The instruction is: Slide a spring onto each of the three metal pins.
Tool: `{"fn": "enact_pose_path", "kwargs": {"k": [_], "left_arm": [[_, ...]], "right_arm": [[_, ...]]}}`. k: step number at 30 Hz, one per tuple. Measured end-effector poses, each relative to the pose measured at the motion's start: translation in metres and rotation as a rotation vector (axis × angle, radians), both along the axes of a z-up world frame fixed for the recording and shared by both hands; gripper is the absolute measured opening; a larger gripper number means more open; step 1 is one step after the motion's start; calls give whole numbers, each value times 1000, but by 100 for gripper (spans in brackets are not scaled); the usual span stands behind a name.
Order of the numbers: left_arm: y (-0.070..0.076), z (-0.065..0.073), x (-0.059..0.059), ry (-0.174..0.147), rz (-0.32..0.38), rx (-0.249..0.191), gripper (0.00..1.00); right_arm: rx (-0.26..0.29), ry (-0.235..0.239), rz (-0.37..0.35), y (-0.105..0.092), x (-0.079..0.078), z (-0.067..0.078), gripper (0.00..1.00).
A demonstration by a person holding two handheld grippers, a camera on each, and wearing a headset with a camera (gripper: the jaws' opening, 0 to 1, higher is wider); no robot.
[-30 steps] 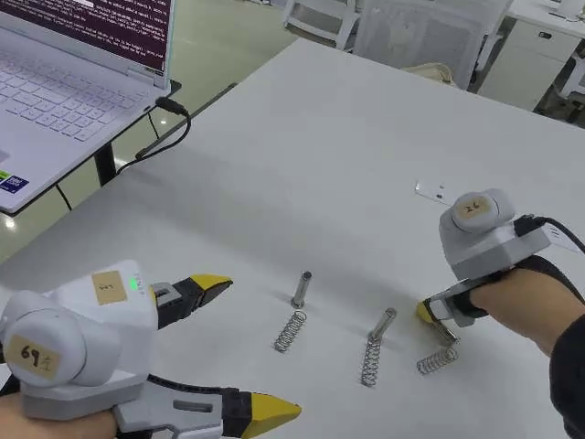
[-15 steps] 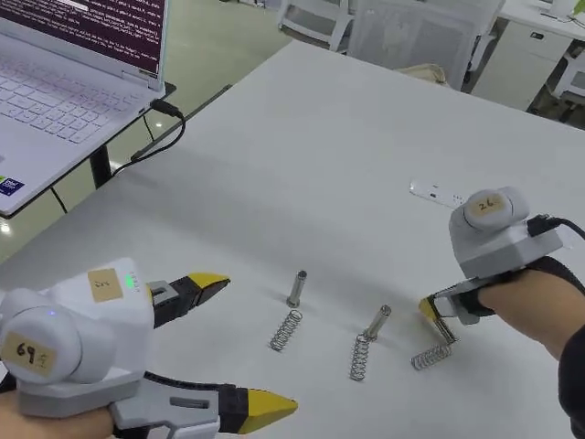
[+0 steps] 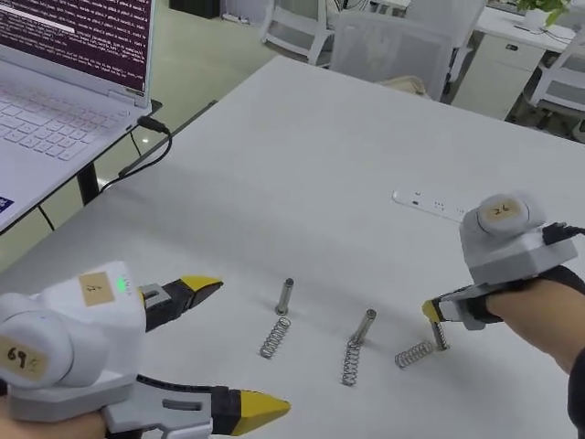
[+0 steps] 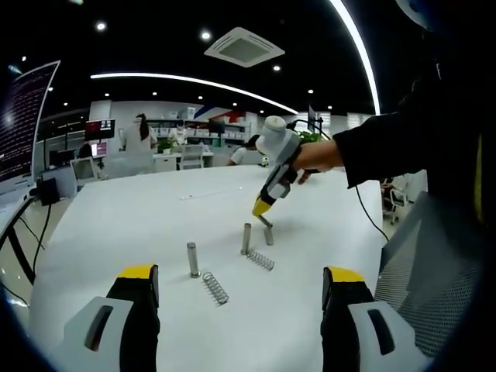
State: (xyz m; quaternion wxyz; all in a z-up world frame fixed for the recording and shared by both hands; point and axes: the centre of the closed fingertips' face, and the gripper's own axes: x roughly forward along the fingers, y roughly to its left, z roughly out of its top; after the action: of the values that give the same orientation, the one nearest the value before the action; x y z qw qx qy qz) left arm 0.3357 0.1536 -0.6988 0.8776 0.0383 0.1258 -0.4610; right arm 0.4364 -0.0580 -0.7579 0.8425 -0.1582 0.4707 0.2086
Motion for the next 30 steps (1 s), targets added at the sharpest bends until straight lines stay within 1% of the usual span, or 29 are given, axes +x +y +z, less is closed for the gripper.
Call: {"fn": "enact_pose_path", "kwargs": {"k": [7, 15, 20, 30], "left_arm": [[-2, 7, -2, -17, -9, 7, 84], [-2, 14, -4, -37, -15, 13, 84], [-2, 16, -5, -42, -16, 16, 84], [-3, 18, -6, -47, -19, 16, 84]], "right_arm": [[26, -16, -35, -6, -9, 7, 5], [42, -25, -57, -14, -16, 10, 5], [46, -31, -64, -17, -21, 10, 5], [46, -23, -70, -22, -27, 10, 5]]}}
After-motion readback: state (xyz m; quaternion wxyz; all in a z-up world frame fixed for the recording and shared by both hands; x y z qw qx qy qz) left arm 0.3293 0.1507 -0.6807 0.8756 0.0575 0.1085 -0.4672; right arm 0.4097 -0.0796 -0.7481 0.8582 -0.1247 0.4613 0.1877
